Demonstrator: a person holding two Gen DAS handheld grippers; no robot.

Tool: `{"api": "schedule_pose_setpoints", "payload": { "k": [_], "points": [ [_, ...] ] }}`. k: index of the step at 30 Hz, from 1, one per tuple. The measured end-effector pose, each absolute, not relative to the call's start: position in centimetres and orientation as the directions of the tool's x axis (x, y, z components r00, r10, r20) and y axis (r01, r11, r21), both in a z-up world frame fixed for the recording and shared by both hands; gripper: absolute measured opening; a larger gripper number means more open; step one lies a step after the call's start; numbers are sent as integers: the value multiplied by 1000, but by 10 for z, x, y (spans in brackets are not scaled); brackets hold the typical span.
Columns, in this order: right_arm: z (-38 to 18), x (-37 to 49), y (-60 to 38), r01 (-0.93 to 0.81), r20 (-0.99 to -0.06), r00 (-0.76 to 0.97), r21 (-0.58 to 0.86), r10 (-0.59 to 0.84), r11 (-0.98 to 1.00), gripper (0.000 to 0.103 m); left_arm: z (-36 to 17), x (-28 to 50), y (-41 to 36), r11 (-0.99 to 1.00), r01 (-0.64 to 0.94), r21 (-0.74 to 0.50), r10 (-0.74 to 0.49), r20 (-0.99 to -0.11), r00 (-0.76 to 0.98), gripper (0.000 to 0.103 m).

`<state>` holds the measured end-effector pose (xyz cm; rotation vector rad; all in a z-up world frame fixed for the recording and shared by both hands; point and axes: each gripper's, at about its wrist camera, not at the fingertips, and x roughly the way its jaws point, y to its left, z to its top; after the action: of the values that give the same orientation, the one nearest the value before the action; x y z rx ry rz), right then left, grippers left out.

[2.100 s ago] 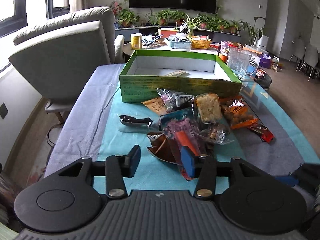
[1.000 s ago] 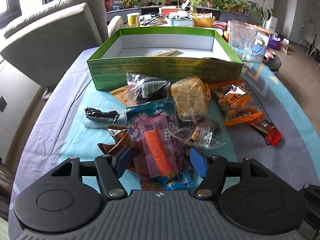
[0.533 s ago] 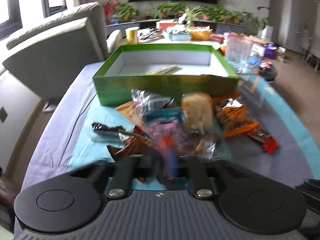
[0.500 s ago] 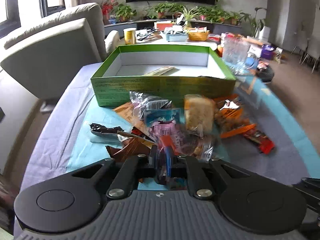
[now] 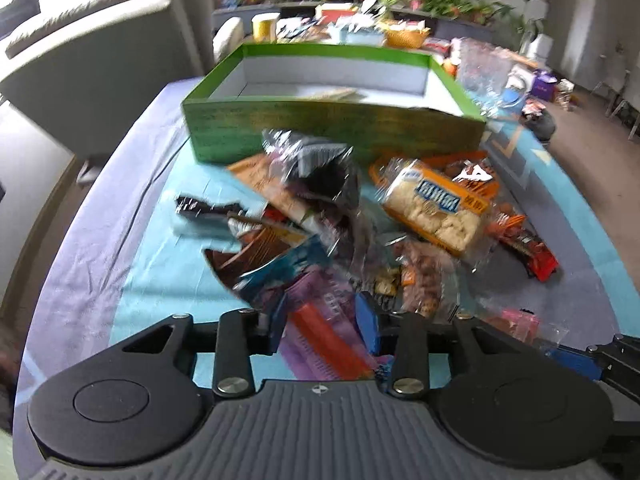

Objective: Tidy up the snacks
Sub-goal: 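Grasp the pink candy pack with the left tool while the right tool grasps a clear pastry bag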

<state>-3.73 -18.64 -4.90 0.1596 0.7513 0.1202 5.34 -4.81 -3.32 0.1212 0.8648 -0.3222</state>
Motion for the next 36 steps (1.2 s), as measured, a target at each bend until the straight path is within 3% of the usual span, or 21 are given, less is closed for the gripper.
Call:
{"api": "schedule_pose_setpoints", "payload": {
  "k": [8,17,21,28,33,36],
  "points": [
    [-54,-37,-187,-56,-679,712,197,178,979,34,-24,41,-34,974,225,-23,-162,-763,626,50],
    [-54,-38,-187,-75,-674,713,200,193,977,34,-36,61,-14,960,21,-279,-261,-865,429,50],
    [-55,-38,-188,-78,-671,714,205,198,976,34,-36,68,-17,945,-68,-320,-264,-868,420,54],
    [-55,-40,-191,-82,-664,718,219,210,972,34,-36,72,-39,971,-40,-234,-198,-890,411,61],
    [-55,-40,-189,-87,-659,722,216,211,972,34,-41,72,-68,993,30,-111,-113,-893,435,78],
    [-55,-42,-189,-91,-659,722,212,211,973,34,-45,72,-84,998,62,-25,-51,-881,471,74]
  ]
}}
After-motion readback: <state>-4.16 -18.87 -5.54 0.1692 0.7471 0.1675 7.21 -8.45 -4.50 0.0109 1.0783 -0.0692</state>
